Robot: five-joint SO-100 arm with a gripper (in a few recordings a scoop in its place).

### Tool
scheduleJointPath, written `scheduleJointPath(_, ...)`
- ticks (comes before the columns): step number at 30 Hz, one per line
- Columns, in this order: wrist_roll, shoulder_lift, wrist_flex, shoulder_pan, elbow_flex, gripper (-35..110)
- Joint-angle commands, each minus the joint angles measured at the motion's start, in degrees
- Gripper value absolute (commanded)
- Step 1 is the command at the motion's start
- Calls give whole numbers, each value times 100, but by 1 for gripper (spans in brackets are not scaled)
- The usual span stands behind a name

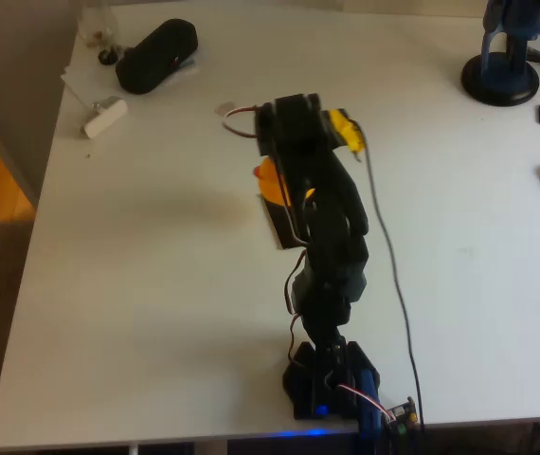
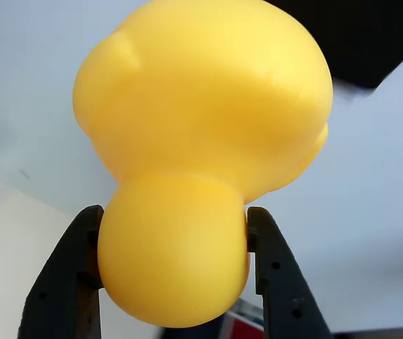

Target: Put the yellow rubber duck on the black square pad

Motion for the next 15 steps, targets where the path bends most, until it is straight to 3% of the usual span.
scheduleJointPath(1, -105, 229, 70, 290, -193, 18)
scheduleJointPath(15, -105, 237, 360, 694, 976, 18)
